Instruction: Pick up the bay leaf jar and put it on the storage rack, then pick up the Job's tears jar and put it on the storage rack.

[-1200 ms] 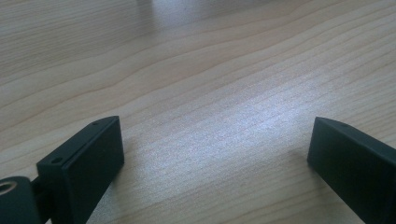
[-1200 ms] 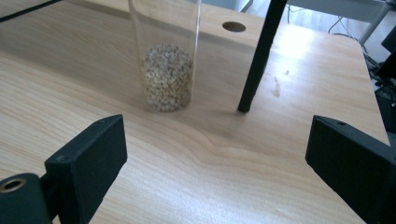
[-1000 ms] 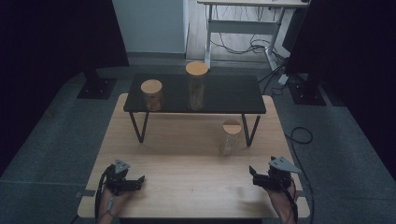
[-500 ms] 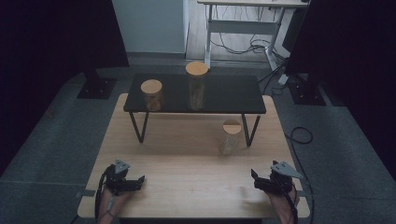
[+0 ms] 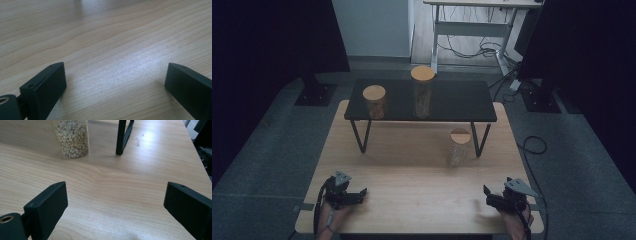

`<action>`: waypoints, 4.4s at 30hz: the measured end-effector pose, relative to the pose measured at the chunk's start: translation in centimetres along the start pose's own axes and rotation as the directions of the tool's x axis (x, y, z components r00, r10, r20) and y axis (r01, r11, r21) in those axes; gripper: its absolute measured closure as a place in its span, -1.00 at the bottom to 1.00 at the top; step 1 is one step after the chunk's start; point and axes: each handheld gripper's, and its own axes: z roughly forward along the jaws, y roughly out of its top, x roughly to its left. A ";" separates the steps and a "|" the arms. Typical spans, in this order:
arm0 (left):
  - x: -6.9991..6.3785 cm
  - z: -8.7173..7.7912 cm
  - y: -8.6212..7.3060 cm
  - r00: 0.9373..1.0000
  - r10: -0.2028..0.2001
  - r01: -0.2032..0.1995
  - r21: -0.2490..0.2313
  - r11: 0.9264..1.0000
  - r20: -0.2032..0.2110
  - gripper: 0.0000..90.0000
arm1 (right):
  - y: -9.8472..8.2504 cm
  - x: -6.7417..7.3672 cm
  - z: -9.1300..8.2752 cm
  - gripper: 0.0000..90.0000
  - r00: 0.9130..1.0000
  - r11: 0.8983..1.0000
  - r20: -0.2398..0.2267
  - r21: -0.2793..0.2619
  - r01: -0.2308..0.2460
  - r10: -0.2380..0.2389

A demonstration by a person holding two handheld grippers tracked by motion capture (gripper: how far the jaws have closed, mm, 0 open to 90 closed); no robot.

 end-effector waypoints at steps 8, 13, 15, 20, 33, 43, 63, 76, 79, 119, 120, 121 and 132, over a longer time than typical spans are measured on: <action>0.0 0.0 0.0 1.000 0.000 0.000 -0.001 1.000 0.000 -0.93 | 0.1 0.1 0.1 -0.91 1.000 1.000 -0.006 -0.004 0.002 -0.002; 0.0 0.0 0.0 1.000 0.000 0.000 -0.001 1.000 0.000 -0.93 | 0.3 0.3 0.2 -0.92 1.000 1.000 -0.011 -0.007 0.006 -0.006; 0.0 0.0 0.0 1.000 0.000 0.000 -0.001 1.000 0.000 -0.93 | 0.3 0.3 0.2 -0.93 1.000 1.000 -0.012 -0.007 0.007 -0.007; 0.0 0.0 0.0 1.000 0.000 0.000 -0.001 1.000 0.000 -0.93 | 0.6 0.3 0.3 -0.93 1.000 1.000 -0.017 -0.012 0.006 -0.006; 0.0 0.0 0.0 1.000 0.000 0.000 -0.001 1.000 0.000 -0.93 | 1.1 0.7 0.8 -0.89 0.999 1.000 -0.044 -0.021 0.013 -0.014; 0.0 0.0 0.0 1.000 0.000 0.000 -0.001 1.000 0.000 -0.93 | 1.8 1.3 1.5 -0.92 0.998 0.999 -0.059 -0.034 0.022 -0.024; 0.0 0.0 0.0 1.000 0.000 0.000 -0.001 1.000 0.000 -0.93 | 2.8 1.7 2.8 -0.95 0.997 0.998 -0.073 -0.064 0.016 -0.021; 0.0 0.0 0.0 1.000 0.000 0.000 -0.001 1.000 0.000 -0.93 | 3.2 1.8 3.4 -0.95 0.997 0.997 -0.077 -0.071 0.015 -0.021; 0.0 0.0 0.0 1.000 0.000 0.000 -0.001 1.000 0.000 -0.93 | 3.4 1.9 3.6 -0.95 0.997 0.997 -0.080 -0.075 0.019 -0.025; 0.0 0.0 0.0 1.000 0.000 0.000 0.000 1.000 0.000 -0.93 | 4.8 3.0 6.8 -0.94 0.992 0.996 -0.115 -0.076 0.051 -0.060; 0.0 0.0 0.0 1.000 0.000 0.000 0.000 1.000 0.000 -0.93 | 4.9 3.0 6.9 -0.94 0.992 0.996 -0.115 -0.077 0.051 -0.060; 0.0 0.0 0.0 1.000 0.000 0.000 0.000 1.000 0.000 -0.93 | 4.9 3.1 7.0 -0.94 0.991 0.996 -0.117 -0.077 0.051 -0.060; 0.0 0.0 0.0 1.000 0.000 0.000 0.000 1.000 0.001 -0.93 | 5.2 3.4 8.1 -0.94 0.989 0.995 -0.126 -0.075 0.062 -0.072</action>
